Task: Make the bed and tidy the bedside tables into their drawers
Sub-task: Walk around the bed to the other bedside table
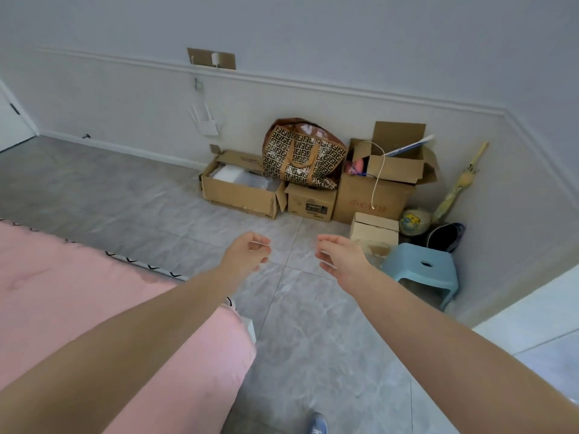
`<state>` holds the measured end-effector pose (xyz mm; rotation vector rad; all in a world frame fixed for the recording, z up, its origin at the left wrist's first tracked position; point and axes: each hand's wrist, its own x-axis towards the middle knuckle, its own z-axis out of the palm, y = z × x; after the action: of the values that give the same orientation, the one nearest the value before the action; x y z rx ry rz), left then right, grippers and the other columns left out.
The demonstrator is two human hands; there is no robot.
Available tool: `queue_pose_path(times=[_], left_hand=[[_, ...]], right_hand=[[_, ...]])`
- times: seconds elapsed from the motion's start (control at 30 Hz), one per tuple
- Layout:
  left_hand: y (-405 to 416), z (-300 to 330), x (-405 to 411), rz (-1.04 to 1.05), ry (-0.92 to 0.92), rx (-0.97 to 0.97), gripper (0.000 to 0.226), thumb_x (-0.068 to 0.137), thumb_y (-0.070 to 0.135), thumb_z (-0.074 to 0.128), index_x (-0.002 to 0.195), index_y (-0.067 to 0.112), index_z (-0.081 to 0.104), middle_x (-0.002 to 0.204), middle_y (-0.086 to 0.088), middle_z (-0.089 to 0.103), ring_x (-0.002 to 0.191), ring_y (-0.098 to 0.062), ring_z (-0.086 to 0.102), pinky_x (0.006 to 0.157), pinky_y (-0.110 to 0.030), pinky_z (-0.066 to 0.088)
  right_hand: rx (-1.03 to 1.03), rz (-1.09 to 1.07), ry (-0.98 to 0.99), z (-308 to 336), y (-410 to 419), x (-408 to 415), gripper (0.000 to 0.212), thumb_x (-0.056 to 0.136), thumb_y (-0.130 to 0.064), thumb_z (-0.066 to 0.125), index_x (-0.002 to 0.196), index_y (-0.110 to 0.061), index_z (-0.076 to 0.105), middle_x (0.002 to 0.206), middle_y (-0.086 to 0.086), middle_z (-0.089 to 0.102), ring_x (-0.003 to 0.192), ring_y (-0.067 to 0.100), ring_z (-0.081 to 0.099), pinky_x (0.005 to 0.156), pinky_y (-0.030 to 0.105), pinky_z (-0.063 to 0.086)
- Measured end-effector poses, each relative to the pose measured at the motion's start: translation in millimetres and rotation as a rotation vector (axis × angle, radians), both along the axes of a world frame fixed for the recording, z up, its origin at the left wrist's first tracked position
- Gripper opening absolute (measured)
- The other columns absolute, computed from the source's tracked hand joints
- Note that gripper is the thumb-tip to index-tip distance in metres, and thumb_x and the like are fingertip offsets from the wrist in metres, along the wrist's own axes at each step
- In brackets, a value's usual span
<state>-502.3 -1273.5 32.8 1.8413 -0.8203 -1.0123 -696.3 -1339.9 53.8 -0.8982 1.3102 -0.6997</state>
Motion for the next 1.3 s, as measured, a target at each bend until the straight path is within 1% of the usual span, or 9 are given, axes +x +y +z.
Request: queue_pose_path(times=[0.17, 0.37, 0.57, 0.73, 0.83, 0.9, 1.0, 1.2, 1.3], left_hand=[[-57.6, 2.4, 3.8, 0.087, 0.052, 0.018, 0.014, 0.088, 0.007, 0.064, 0.085, 0.020, 0.062, 0.083, 0.000, 0.066, 0.071, -0.016, 0.063, 0.060, -0.024, 0.045], [-114.8, -6.8, 20.7, 0.140, 0.106, 0.070, 0.012, 0.094, 0.011, 0.056, 0.088, 0.018, 0.064, 0.091, -0.001, 0.069, 0.080, -0.019, 0.066, 0.074, -0.032, 0.050], [-186.9, -17.9, 69.5, 0.122, 0.144, 0.122, 0.016, 0.097, 0.016, 0.053, 0.084, 0.019, 0.062, 0.089, -0.007, 0.067, 0.069, -0.021, 0.062, 0.059, -0.026, 0.042], [-253.8, -19.8, 131.7, 0.118, 0.073, 0.117, 0.011, 0.097, 0.021, 0.054, 0.089, 0.020, 0.062, 0.085, 0.001, 0.070, 0.069, -0.015, 0.063, 0.061, -0.026, 0.044], [-280.3, -19.0, 164.2, 0.156, 0.118, 0.109, 0.011, 0.097, 0.018, 0.054, 0.092, 0.017, 0.063, 0.088, -0.004, 0.069, 0.069, -0.018, 0.062, 0.061, -0.026, 0.043], [-300.2, -16.4, 188.9, 0.135, 0.116, 0.099, 0.014, 0.098, 0.015, 0.052, 0.091, 0.014, 0.065, 0.091, -0.008, 0.068, 0.074, -0.021, 0.062, 0.060, -0.026, 0.042], [-329.8, -13.9, 218.2, 0.176, 0.143, 0.129, 0.022, 0.099, 0.017, 0.050, 0.083, 0.017, 0.065, 0.093, -0.009, 0.067, 0.080, -0.026, 0.062, 0.060, -0.026, 0.040], [-402.3, -14.7, 263.9, 0.378, 0.343, 0.167, 0.022, 0.101, 0.018, 0.045, 0.090, 0.012, 0.063, 0.099, -0.006, 0.066, 0.100, -0.028, 0.063, 0.092, -0.039, 0.048], [-439.9, -10.4, 282.0, 0.523, 0.447, 0.095, 0.017, 0.099, 0.014, 0.048, 0.089, 0.011, 0.062, 0.101, -0.007, 0.066, 0.099, -0.026, 0.063, 0.090, -0.038, 0.050]], right_hand=[[-0.112, 0.136, 0.053, 11.0, -80.9, 14.3, 0.014, 0.085, -0.008, 0.065, 0.093, -0.019, 0.068, 0.084, 0.004, 0.066, 0.075, 0.012, 0.060, 0.077, 0.028, 0.049], [-0.198, 0.258, 0.144, -0.9, -146.0, 41.5, 0.016, 0.080, -0.010, 0.067, 0.085, -0.025, 0.067, 0.088, 0.002, 0.069, 0.081, 0.014, 0.063, 0.073, 0.029, 0.050], [-0.409, 0.397, 0.312, -7.4, -221.0, 90.6, 0.017, 0.078, -0.015, 0.070, 0.091, -0.026, 0.071, 0.089, -0.009, 0.067, 0.087, 0.008, 0.061, 0.073, 0.020, 0.047], [-0.482, 0.453, 0.362, -3.6, -290.6, 156.8, 0.016, 0.079, -0.019, 0.070, 0.093, -0.026, 0.071, 0.085, -0.013, 0.067, 0.087, 0.005, 0.062, 0.065, 0.011, 0.042], [-0.505, 0.557, 0.406, 3.0, -325.8, 191.4, 0.018, 0.078, -0.024, 0.072, 0.095, -0.029, 0.071, 0.092, -0.011, 0.070, 0.091, 0.005, 0.063, 0.074, 0.017, 0.048], [-0.479, 0.589, 0.314, 7.0, -351.2, 215.0, 0.021, 0.076, -0.024, 0.076, 0.096, -0.028, 0.071, 0.100, -0.004, 0.070, 0.098, 0.010, 0.064, 0.084, 0.026, 0.053], [-0.382, 0.570, 0.197, 4.4, -388.5, 244.0, 0.025, 0.075, -0.022, 0.079, 0.099, -0.023, 0.071, 0.108, 0.007, 0.069, 0.105, 0.020, 0.065, 0.083, 0.031, 0.055], [-0.341, 0.584, 0.306, -18.2, -476.5, 303.3, 0.034, 0.078, -0.024, 0.072, 0.109, -0.033, 0.061, 0.097, -0.002, 0.069, 0.098, 0.016, 0.065, 0.093, 0.041, 0.053], [-0.379, 0.631, 0.312, -19.5, -522.6, 337.0, 0.028, 0.079, -0.025, 0.073, 0.103, -0.032, 0.062, 0.094, -0.005, 0.066, 0.099, 0.018, 0.065, 0.096, 0.042, 0.052]])
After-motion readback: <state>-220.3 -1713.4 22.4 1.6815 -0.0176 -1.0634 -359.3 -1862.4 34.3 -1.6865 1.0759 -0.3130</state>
